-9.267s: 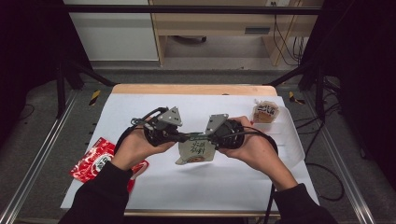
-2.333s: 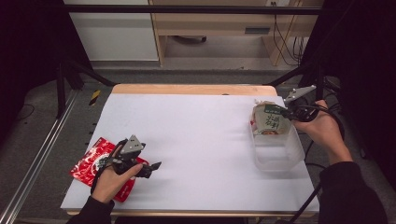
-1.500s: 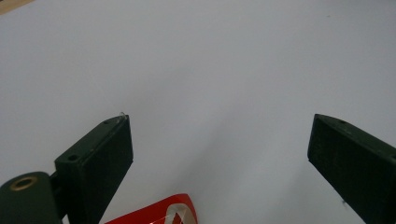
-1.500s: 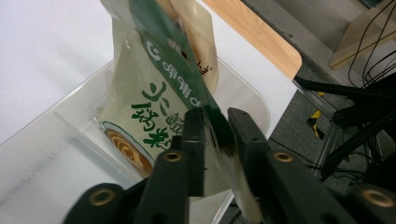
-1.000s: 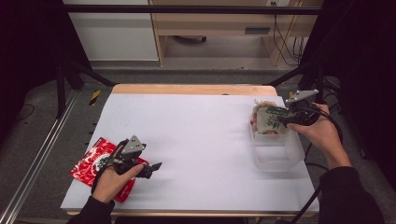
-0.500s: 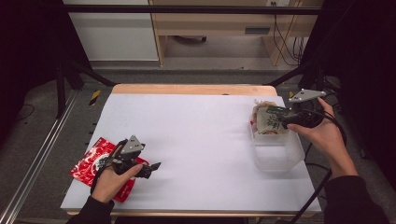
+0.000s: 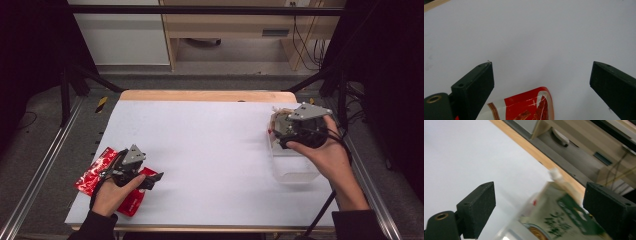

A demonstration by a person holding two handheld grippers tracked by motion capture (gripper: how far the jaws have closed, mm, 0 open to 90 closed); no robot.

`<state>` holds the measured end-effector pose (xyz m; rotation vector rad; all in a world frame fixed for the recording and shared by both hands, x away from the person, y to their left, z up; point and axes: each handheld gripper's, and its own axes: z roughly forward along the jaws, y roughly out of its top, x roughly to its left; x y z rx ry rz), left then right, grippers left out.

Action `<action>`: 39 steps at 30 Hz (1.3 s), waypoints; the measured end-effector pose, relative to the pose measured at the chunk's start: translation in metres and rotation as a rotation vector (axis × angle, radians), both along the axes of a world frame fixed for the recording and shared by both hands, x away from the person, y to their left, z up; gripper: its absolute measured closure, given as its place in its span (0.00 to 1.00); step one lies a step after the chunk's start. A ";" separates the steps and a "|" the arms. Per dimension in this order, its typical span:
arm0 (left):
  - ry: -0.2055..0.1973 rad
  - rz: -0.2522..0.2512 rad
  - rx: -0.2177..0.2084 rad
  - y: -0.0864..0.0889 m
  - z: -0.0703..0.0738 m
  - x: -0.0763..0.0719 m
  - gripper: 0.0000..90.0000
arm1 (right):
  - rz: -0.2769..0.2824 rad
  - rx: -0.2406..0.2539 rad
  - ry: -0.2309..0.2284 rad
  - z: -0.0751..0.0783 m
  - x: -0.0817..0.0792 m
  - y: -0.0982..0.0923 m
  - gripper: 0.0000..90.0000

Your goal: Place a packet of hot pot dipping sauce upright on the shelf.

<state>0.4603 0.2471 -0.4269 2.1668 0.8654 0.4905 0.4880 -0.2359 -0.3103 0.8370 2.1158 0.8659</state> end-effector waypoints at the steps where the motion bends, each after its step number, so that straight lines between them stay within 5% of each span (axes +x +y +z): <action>1: -0.002 0.009 -0.003 0.002 0.000 0.000 0.06 | 0.022 0.006 -0.001 -0.003 -0.002 0.007 0.13; 11: -0.035 0.084 -0.002 0.029 0.002 -0.004 0.04 | 0.140 0.034 0.060 -0.048 -0.013 0.069 0.15; 24: -0.060 0.205 0.021 0.064 0.004 -0.015 0.05 | 0.170 0.096 0.172 -0.116 -0.023 0.122 0.16; 34: -0.086 0.319 -0.001 0.104 -0.002 -0.034 0.05 | 0.132 0.181 0.177 -0.133 -0.036 0.125 0.16; 39: -0.083 0.347 0.022 0.115 -0.009 -0.043 0.06 | 0.121 0.167 0.188 -0.139 -0.037 0.122 0.16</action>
